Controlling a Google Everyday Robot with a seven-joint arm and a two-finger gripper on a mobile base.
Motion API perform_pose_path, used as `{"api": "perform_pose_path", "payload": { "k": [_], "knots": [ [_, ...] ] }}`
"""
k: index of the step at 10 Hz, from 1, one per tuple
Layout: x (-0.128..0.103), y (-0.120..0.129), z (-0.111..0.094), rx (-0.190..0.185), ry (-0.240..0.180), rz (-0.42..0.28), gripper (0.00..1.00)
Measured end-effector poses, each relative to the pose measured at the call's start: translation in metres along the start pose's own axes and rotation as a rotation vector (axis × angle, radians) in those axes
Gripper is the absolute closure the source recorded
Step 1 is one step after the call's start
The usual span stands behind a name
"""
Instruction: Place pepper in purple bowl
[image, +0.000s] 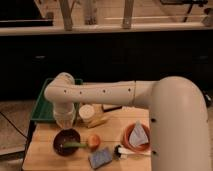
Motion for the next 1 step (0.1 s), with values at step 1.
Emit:
{"api": "perform_pose_path", "payload": {
  "k": [1],
  "knots": [
    [0.0000,0.0000,0.0000,0.000,0.000,0.000,0.96]
  ]
}}
